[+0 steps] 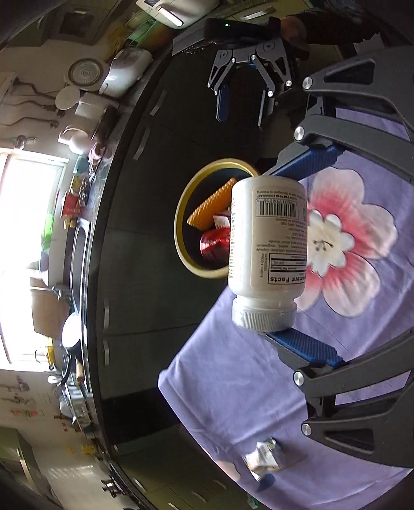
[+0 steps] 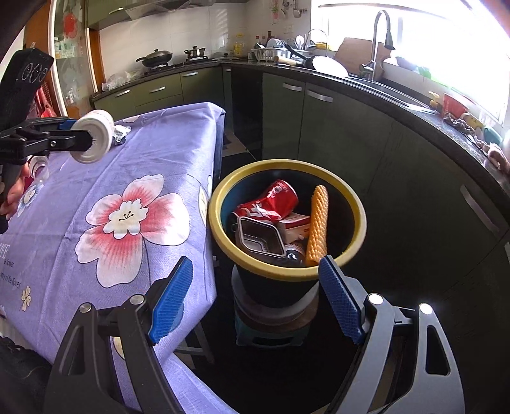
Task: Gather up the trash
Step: 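Lift the white pill bottle in the left gripper over the bin and open, then withdraw the open left gripper from the bin back toward the table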
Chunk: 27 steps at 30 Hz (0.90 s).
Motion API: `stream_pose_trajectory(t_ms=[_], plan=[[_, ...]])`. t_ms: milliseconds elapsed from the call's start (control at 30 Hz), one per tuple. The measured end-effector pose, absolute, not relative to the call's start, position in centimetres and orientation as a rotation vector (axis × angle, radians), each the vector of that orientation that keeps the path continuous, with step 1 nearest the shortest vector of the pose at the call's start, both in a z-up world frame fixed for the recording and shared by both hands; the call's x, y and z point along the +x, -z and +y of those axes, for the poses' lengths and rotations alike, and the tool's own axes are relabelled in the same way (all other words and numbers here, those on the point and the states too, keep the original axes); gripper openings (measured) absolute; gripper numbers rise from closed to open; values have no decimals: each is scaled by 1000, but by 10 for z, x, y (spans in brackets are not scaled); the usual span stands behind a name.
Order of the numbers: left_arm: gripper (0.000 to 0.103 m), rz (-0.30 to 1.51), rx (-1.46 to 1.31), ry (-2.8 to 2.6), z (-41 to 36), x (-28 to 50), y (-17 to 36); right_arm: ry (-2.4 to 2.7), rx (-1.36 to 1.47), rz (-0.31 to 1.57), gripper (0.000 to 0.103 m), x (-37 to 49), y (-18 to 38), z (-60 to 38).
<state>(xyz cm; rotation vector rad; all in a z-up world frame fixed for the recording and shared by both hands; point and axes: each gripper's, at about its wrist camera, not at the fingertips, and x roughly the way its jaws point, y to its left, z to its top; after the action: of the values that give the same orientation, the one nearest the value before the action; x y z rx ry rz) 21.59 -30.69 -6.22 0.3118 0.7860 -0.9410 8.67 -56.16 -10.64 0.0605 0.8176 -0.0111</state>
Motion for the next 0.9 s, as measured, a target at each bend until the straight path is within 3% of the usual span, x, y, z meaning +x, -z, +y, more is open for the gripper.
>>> stream_pose_trajectory(t_ms=[467, 700, 900], plan=[[82, 884, 423, 1043, -482, 260, 114, 75, 170, 849, 80, 58, 130, -612], [88, 844, 355, 1054, -453, 254, 98, 57, 168, 849, 80, 63, 129, -607], [90, 781, 211, 1020, -367, 239, 74, 8, 124, 843, 80, 76, 121, -579]])
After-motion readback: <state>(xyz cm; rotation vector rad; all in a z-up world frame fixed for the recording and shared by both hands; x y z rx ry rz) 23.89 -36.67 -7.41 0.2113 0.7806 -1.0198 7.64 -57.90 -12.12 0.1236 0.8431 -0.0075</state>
